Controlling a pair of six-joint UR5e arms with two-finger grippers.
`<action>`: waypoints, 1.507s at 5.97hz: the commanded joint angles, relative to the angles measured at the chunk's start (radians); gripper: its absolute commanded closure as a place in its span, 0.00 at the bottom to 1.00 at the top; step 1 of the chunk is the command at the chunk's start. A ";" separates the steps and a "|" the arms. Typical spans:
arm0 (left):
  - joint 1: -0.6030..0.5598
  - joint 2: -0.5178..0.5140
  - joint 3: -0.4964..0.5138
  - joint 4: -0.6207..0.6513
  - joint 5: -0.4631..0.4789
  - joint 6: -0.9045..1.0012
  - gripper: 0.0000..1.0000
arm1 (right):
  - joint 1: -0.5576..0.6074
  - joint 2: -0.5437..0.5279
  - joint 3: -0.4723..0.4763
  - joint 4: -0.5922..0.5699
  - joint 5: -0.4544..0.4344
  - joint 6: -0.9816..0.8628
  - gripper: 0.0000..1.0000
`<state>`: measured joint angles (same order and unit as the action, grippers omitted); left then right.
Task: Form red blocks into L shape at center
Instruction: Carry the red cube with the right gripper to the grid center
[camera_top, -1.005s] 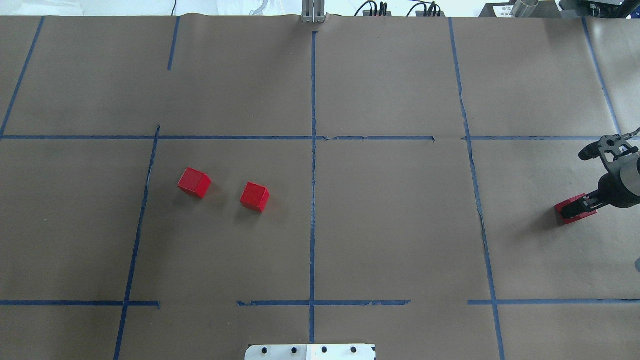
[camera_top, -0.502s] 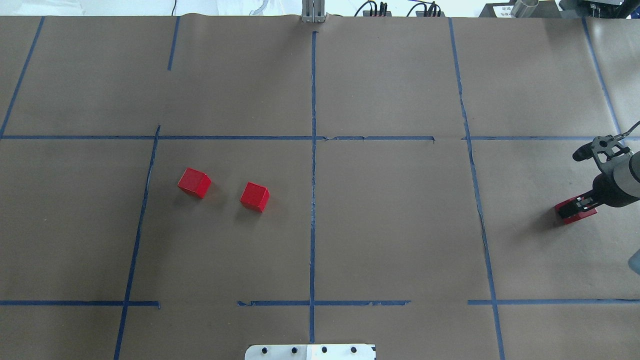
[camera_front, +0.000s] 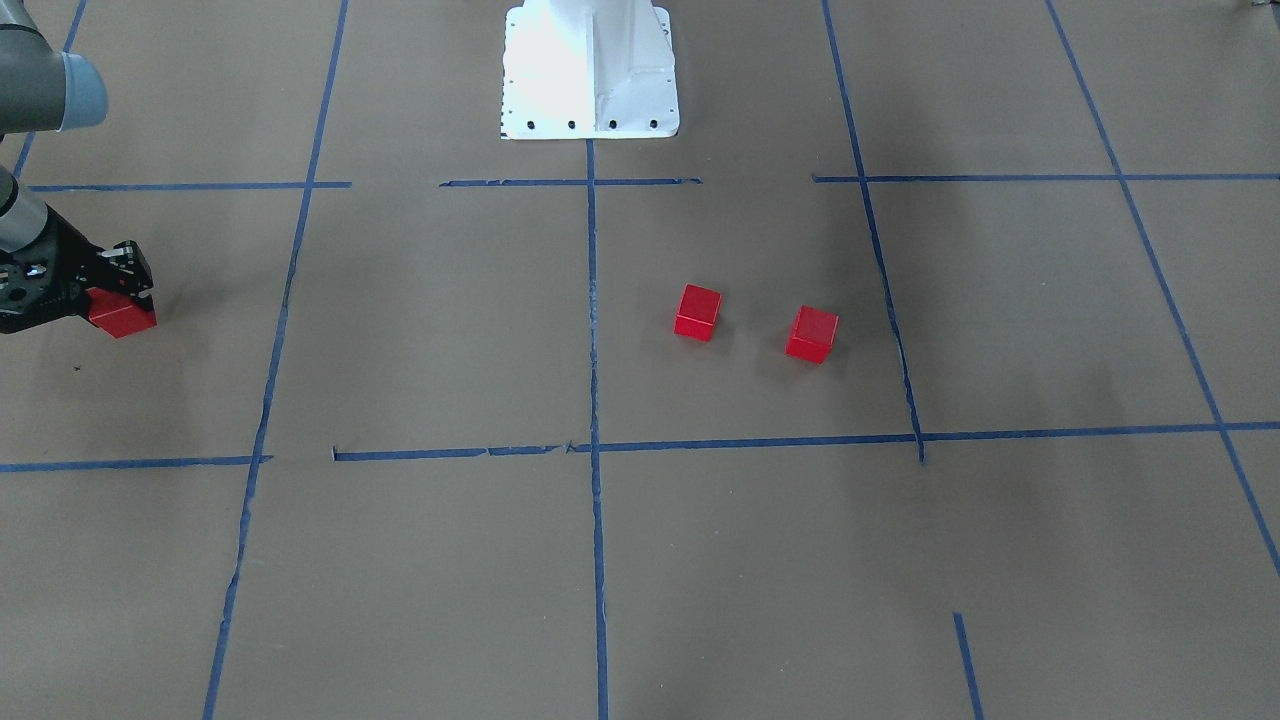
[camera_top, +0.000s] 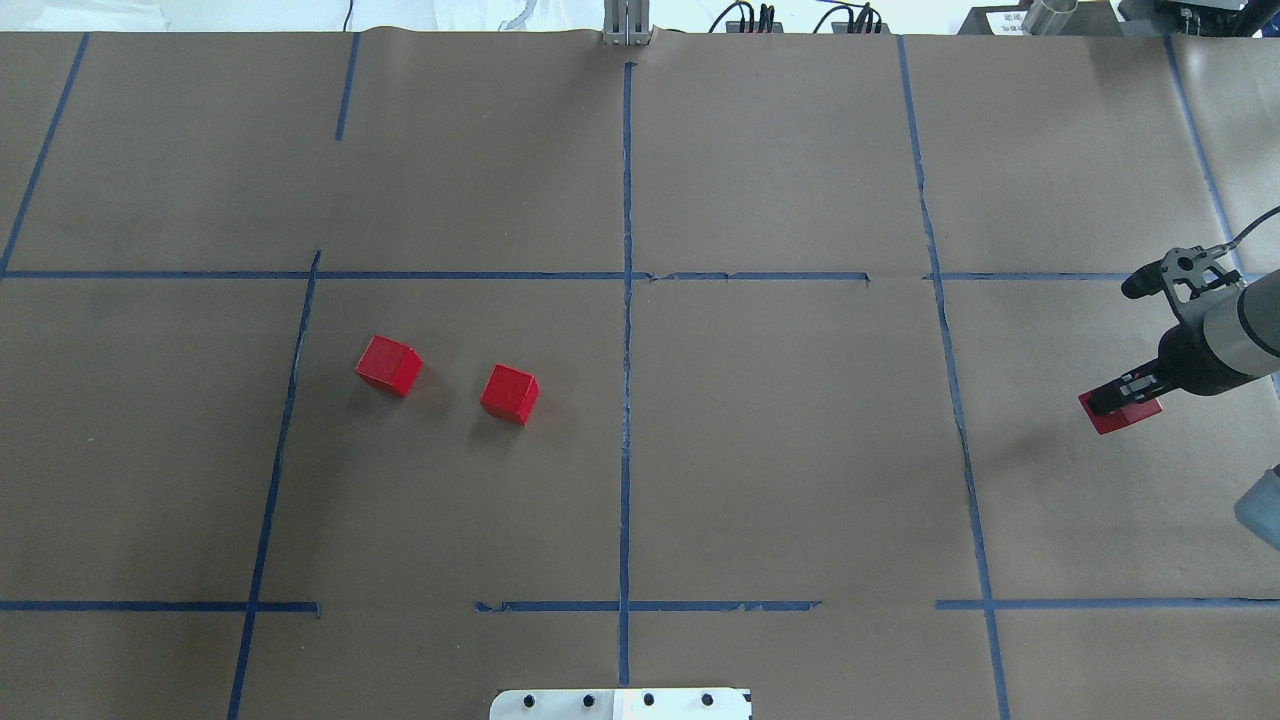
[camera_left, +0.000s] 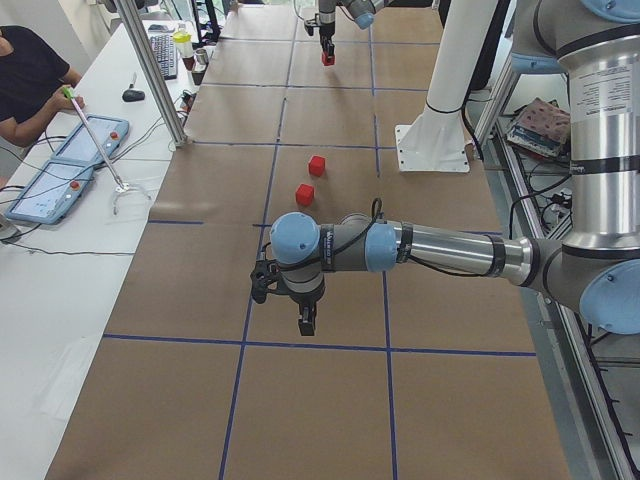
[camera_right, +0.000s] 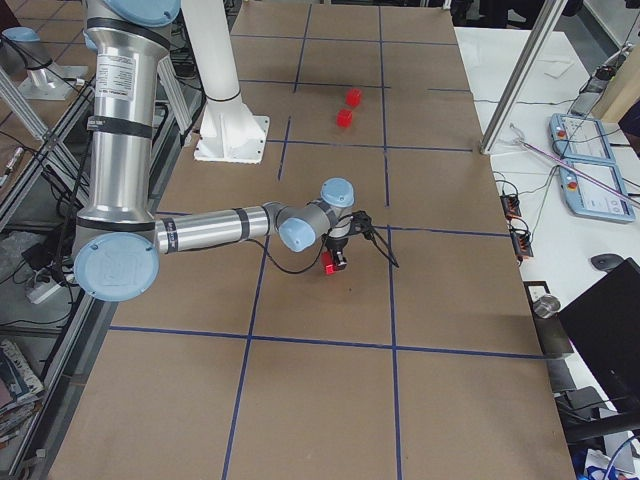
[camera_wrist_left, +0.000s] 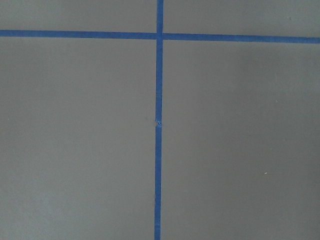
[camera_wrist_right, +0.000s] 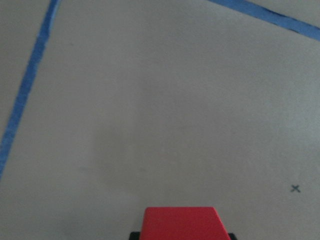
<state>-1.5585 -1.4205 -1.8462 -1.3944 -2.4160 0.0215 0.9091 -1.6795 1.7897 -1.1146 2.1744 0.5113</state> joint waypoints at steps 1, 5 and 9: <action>0.000 0.000 0.001 0.000 -0.006 0.000 0.00 | -0.074 0.059 0.071 -0.002 0.064 0.261 1.00; 0.000 -0.001 0.001 0.000 -0.006 -0.002 0.00 | -0.329 0.524 0.057 -0.296 -0.088 0.648 1.00; 0.000 -0.001 -0.005 0.002 -0.006 -0.009 0.00 | -0.467 0.766 -0.145 -0.298 -0.281 0.883 1.00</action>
<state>-1.5585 -1.4220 -1.8485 -1.3937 -2.4222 0.0130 0.4639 -0.9601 1.6957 -1.4123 1.9364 1.3637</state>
